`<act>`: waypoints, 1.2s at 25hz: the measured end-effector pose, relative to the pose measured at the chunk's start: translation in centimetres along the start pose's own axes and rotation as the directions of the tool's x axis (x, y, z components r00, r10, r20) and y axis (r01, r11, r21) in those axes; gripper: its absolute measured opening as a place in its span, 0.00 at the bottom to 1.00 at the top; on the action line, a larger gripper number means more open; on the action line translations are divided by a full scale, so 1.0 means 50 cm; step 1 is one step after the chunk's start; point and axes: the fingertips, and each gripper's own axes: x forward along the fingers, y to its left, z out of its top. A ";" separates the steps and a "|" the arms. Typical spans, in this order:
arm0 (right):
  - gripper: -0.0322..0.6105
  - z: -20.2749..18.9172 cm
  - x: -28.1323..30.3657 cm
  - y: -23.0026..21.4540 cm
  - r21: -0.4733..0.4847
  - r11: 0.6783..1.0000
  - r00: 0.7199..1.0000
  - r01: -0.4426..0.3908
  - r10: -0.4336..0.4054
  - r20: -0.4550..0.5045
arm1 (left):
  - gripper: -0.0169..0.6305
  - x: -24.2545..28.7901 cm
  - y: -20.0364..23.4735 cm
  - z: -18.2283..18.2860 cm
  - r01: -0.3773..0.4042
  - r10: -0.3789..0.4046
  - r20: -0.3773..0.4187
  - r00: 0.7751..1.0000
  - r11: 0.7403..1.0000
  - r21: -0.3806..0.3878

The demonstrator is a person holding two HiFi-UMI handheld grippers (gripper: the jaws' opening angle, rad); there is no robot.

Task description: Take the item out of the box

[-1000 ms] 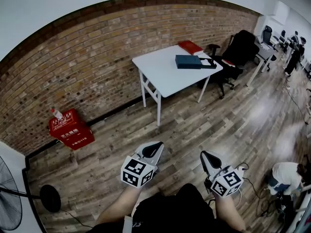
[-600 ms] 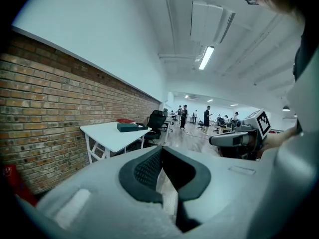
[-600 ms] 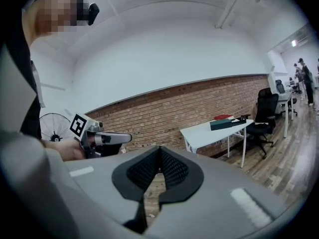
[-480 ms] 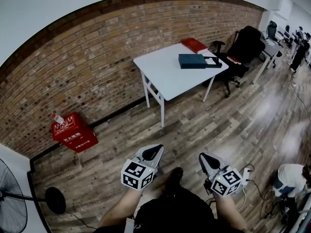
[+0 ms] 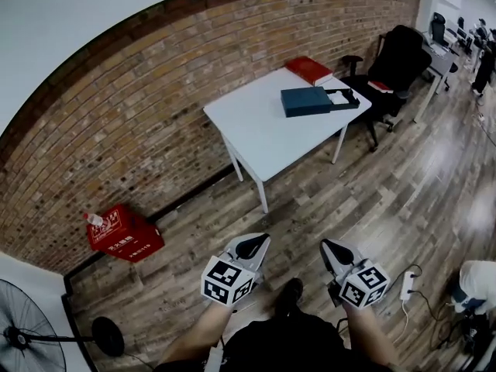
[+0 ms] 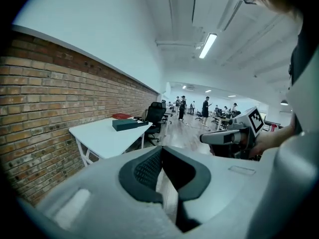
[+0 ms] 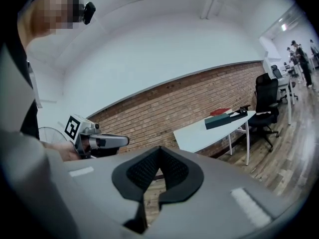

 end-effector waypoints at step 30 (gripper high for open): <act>0.05 0.197 0.317 -0.331 0.023 0.988 0.987 0.154 -0.153 -0.043 | 0.03 0.445 0.357 0.247 0.145 -0.145 0.043 0.989 0.989 -0.003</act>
